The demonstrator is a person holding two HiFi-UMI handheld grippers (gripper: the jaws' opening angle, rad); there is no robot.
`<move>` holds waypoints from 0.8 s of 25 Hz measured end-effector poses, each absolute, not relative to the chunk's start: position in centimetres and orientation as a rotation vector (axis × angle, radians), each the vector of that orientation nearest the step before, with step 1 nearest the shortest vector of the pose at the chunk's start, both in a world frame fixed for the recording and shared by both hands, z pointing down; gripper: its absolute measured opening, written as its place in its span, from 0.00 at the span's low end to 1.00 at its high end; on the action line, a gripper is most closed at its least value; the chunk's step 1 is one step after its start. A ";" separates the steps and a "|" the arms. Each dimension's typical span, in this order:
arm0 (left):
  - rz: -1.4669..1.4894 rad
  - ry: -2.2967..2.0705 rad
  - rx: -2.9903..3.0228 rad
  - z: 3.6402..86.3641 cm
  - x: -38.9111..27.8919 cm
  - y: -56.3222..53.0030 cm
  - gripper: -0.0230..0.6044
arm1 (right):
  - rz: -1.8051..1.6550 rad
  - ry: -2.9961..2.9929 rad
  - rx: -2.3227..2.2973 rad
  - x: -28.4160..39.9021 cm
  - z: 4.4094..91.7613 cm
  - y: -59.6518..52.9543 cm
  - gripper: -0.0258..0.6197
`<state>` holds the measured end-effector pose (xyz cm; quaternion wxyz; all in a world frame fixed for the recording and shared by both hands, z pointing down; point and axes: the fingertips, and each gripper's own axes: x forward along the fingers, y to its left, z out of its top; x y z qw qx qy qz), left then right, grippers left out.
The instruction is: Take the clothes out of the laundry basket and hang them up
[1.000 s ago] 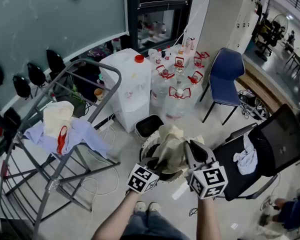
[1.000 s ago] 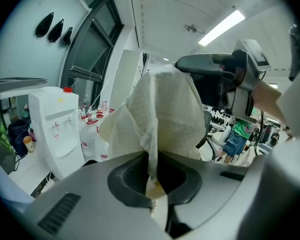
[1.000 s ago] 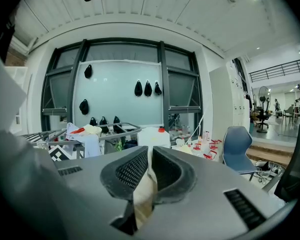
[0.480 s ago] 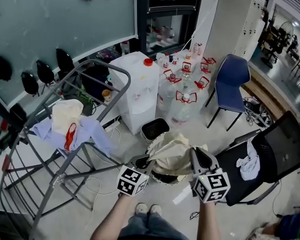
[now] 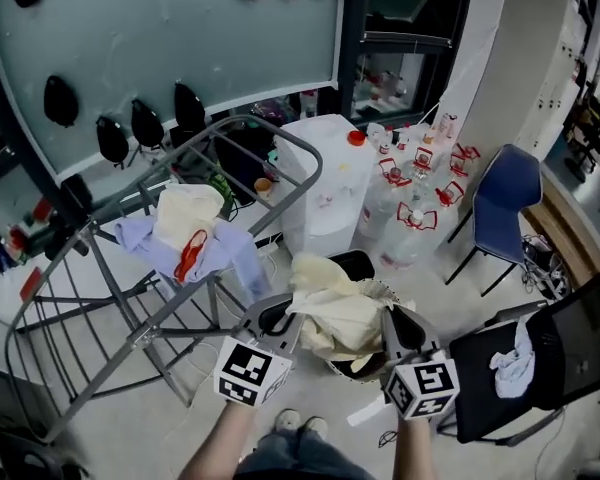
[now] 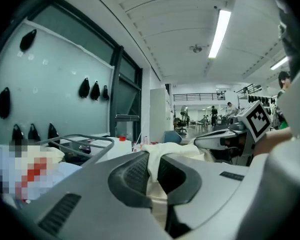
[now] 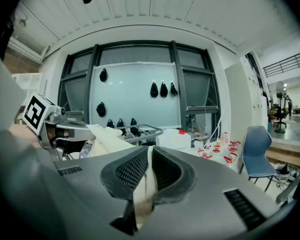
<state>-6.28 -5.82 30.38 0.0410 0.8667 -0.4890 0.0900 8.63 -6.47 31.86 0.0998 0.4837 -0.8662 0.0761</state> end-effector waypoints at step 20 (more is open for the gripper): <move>0.235 -2.288 1.871 32.1 -31.1 12.1 0.08 | 0.074 -2.939 0.418 -20.6 31.0 1.4 0.09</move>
